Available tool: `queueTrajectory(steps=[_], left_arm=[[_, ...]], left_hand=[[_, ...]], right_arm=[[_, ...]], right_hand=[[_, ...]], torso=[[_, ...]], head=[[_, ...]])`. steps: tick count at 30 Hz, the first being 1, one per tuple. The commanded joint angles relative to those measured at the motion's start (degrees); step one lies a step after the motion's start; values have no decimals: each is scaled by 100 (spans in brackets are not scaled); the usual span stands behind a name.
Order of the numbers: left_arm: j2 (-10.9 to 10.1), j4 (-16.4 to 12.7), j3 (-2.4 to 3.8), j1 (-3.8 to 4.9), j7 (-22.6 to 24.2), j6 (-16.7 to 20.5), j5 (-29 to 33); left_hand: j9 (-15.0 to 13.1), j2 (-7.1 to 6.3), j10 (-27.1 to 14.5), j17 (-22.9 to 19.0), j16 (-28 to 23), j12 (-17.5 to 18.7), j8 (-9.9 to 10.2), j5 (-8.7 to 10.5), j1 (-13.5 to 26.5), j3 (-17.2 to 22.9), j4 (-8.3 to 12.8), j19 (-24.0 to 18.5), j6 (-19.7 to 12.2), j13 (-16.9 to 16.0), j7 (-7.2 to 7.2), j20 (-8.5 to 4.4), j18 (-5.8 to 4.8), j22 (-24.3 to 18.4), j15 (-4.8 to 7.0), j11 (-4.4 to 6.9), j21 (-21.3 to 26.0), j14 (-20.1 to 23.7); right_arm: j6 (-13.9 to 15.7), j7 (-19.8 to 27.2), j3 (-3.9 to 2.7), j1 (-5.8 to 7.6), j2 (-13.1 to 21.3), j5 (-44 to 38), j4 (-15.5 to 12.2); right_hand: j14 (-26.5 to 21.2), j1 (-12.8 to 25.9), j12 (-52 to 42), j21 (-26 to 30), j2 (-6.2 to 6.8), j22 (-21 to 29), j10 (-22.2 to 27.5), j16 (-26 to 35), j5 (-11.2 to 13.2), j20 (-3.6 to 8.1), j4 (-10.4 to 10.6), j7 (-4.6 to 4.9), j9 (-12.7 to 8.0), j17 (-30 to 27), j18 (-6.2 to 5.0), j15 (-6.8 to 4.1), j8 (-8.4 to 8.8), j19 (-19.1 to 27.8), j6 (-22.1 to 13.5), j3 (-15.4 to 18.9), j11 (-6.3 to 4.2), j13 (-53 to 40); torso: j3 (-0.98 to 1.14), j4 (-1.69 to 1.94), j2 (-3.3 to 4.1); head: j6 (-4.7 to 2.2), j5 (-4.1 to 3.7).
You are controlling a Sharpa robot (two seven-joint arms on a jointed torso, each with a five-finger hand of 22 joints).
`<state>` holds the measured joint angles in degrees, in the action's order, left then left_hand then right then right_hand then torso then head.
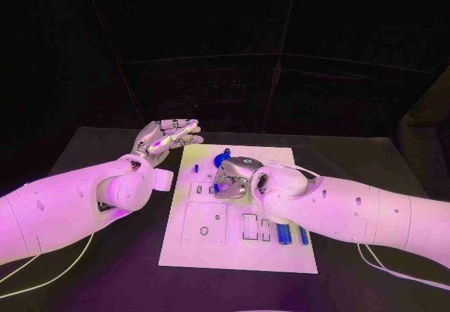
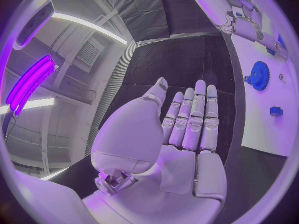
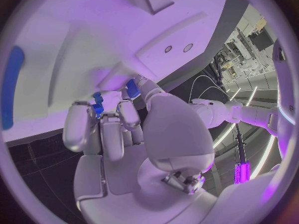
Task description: Assemble the parts on the task board
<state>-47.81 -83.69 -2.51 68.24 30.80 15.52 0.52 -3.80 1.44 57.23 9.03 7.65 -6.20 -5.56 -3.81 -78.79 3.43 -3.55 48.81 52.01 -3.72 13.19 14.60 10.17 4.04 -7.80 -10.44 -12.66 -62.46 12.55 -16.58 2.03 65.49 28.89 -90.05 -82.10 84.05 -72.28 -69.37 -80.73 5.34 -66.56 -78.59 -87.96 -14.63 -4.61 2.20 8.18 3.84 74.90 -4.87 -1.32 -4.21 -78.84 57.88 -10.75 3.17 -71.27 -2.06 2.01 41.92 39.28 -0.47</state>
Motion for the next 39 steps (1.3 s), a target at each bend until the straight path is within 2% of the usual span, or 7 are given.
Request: queueTrajectory(steps=[1, 16, 24, 26, 27, 33, 39], left_arm=[[5, -5, 4, 10, 10, -73, 5], [-4, 17, 4, 9, -163, 33, -132], [-93, 56, 5, 17, -1422, -176, -1457], [-108, 86, 6, 44, -2011, -417, -2014], [-104, 106, 6, 65, -2296, -554, -2273], [-32, 163, 7, 211, -4297, -1139, -3761], [128, 206, 7, 319, -5369, -1611, -4786]], left_hand=[[2, 53, 24, 7, -21, -10, 3, 12, 17, -5, 27, 34, 41, 3, 20, 2, 46, -9, -8, 1, 30, -31], [-1, 65, 80, 45, 24, -19, -1, 10, 25, 1, 55, 159, 86, 1, -14, -36, 51, 13, 35, 33, -23, -162], [-68, -39, 1479, 854, 1213, -552, -233, 11, 414, -157, -143, 1691, 751, -275, -427, -696, 37, 365, 689, 559, -866, -2095], [-104, -29, 1891, 1501, 2015, -781, -310, 18, 636, -236, -306, 2112, 937, -437, -554, -843, 57, 491, 846, 724, -1137, -2339], [-138, 27, 2037, 2821, 3558, -984, -364, -22, 691, -230, -384, 2454, 1028, -628, -644, -949, -37, 634, 1013, 852, -1413, -2512], [-383, 209, 1993, 6352, 6929, -2225, -765, -1, 709, -22, -519, 2730, 1124, -1721, -818, -1166, 17, 1145, 1096, 1005, -2198, -2524], [-861, 36, 1556, 7544, 7892, -3962, -1493, -12, 1125, -186, -824, 2866, 884, -3272, -941, -1221, -143, 2793, 1169, 1068, -3781, -2628]], right_arm=[[-55, -122, 16, -13, 0, -75, -1], [1043, 174, 14, -42, 154, -65, -220], [1054, 1501, -9, 89, 995, 1119, -861], [842, 1807, -13, 235, 1284, 1833, -971], [766, 1891, -15, 300, 1403, 2098, -1000], [568, 2062, -18, 604, 1929, 3061, -997], [571, 2033, -18, 699, 2118, 3335, -902]], right_hand=[[473, 89, 67, 28, 48, 22, 73, 32, 140, -51, 56, 7, 8, 954, 26, 33, 35, 14, -81, 78, 7, 36], [459, 75, 309, 89, 213, 117, 320, 71, -58, -142, 718, 136, 19, 897, 10, 135, 13, 42, -600, 1037, 120, 299], [411, -281, 319, 261, 136, 473, 358, 165, -51, -150, 842, 128, 41, 721, -57, 133, -42, 225, -586, 1281, 125, 345], [350, -501, 485, 431, 18, 801, 491, 285, -71, -136, 746, 108, 52, 507, -117, 114, -79, 396, -540, 1241, 102, 498], [332, -563, 534, 483, -18, 893, 526, 325, -72, -129, 714, 101, 54, 442, -133, 107, -89, 442, -529, 1229, 95, 545], [321, -655, 550, 548, -107, 981, 524, 370, -104, -107, 660, 75, 66, 389, -145, 83, -140, 472, -469, 1227, 69, 577], [316, -690, 534, 592, -141, 1043, 501, 404, -259, -89, 629, 62, 68, 346, -153, 68, -164, 481, -453, 1248, 55, 577]], torso=[[-1, 3, 2], [12, -7, -5], [17, -9, -57], [31, -24, -96], [38, -33, -121], [69, -59, -260], [104, -80, -359]], head=[[-2, -1], [-19, 0], [-48, 18], [-40, 53], [-23, 68], [58, 97], [101, 124]])
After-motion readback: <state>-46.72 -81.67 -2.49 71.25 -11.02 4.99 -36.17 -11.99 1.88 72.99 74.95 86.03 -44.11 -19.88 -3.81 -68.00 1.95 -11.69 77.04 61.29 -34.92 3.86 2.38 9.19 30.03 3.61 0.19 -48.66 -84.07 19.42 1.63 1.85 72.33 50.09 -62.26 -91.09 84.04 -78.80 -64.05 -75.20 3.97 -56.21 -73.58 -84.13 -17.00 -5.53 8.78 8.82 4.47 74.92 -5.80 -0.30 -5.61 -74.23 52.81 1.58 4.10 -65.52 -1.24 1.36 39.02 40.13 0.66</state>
